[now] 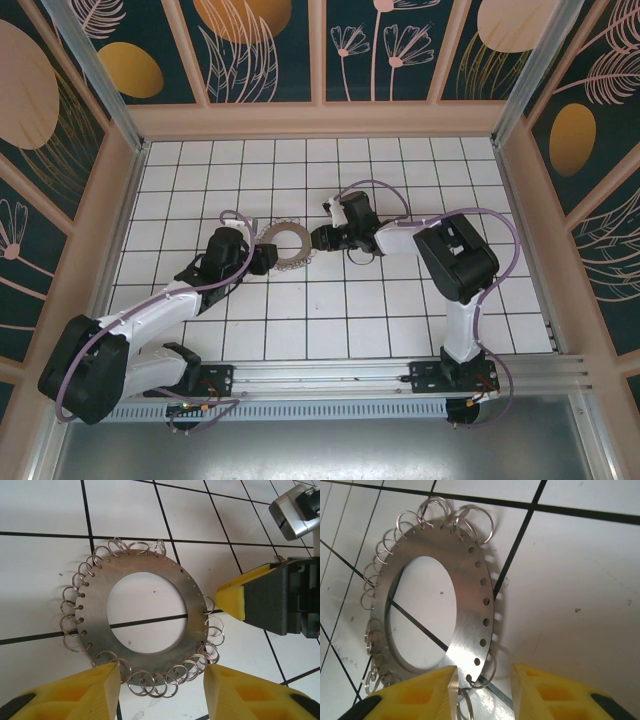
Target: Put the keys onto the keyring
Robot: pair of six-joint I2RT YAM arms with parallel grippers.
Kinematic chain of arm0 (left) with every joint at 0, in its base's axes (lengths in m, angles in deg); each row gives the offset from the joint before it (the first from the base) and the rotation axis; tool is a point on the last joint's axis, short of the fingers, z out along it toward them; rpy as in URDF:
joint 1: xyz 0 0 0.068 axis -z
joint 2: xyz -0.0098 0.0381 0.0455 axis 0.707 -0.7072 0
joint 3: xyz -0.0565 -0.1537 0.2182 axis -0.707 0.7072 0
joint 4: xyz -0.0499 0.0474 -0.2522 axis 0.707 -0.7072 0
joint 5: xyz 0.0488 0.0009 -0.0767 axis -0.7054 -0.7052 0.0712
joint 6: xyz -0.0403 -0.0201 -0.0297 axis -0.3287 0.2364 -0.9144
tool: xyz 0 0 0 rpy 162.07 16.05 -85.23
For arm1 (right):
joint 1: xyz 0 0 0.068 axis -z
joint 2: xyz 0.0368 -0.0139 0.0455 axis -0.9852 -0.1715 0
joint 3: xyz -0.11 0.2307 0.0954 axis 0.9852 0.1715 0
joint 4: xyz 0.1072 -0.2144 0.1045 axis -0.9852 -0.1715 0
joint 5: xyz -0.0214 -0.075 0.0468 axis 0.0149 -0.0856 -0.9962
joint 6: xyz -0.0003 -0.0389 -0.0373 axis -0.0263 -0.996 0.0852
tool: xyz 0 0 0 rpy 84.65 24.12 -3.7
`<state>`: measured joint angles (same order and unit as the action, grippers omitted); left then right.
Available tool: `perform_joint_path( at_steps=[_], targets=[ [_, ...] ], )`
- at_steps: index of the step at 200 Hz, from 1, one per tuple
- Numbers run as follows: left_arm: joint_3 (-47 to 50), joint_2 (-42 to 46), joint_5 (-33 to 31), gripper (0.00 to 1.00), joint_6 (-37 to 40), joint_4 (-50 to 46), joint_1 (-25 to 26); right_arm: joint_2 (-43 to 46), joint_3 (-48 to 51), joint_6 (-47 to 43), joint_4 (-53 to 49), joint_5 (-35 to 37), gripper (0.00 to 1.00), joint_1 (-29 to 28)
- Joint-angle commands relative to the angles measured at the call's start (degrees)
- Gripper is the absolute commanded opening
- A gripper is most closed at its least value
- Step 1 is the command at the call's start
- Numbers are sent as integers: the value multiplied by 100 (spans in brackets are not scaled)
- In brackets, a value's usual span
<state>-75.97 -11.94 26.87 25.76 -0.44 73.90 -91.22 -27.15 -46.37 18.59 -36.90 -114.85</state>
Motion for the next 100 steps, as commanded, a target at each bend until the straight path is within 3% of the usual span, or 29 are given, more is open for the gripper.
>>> perform_joint_path(
  at_steps=[1,44,100],
  targets=[
    [31,-93,-156,47,152,171,15,-160,-159,50,-72,-40,33,-52],
    [-96,-473,-592,41,235,161,18,-192,-174,81,-5,-153,29,-61],
    [-176,-941,-434,40,141,313,19,-237,-186,160,86,-326,26,-68]
  ],
)
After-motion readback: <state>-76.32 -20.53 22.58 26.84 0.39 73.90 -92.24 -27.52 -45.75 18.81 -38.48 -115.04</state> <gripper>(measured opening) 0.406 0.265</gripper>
